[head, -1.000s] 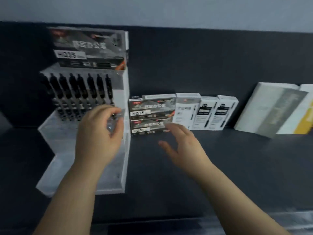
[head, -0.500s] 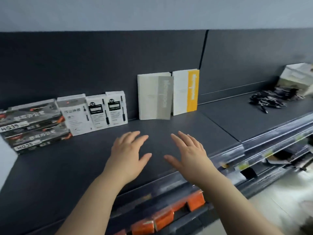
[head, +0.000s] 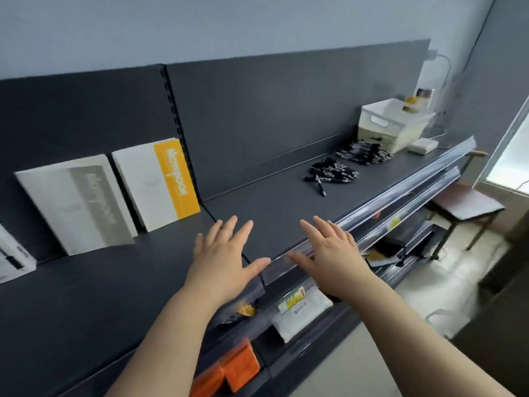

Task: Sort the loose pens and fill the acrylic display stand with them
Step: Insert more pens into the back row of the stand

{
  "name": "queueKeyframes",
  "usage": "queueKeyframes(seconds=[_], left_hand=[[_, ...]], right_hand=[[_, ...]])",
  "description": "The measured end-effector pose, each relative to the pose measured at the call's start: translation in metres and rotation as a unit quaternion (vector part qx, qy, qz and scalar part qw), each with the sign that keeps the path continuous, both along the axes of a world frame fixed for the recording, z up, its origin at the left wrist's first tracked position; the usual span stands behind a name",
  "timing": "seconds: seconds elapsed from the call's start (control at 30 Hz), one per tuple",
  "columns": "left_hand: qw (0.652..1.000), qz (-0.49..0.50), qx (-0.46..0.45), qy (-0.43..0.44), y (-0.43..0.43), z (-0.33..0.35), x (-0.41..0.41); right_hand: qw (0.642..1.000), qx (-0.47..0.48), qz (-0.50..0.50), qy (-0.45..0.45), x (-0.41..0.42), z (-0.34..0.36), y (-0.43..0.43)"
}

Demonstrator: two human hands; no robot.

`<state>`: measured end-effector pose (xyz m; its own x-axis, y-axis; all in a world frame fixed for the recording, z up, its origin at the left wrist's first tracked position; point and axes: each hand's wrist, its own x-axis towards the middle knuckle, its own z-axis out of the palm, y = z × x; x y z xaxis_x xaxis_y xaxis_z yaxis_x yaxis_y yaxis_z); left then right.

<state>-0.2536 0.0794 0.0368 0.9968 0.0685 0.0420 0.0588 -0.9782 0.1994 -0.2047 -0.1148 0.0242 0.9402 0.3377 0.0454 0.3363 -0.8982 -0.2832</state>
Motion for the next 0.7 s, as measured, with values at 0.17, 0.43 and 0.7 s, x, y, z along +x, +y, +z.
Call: queueKeyframes(seconds=[0.17, 0.43, 0.7], left_hand=[[1.0, -0.013, -0.014, 0.023, -0.031, -0.015, 0.082], [0.985, -0.003, -0.141, 0.102, -0.077, -0.036, 0.244], [0.962, 0.052, -0.218, 0.158, -0.124, -0.058, 0.343]], right_hand=[[0.999, -0.017, -0.025, 0.031, 0.081, -0.013, -0.036], [0.996, -0.048, -0.057, 0.056, 0.232, -0.019, -0.083], [0.994, -0.002, -0.072, 0.085, 0.347, -0.035, -0.118]])
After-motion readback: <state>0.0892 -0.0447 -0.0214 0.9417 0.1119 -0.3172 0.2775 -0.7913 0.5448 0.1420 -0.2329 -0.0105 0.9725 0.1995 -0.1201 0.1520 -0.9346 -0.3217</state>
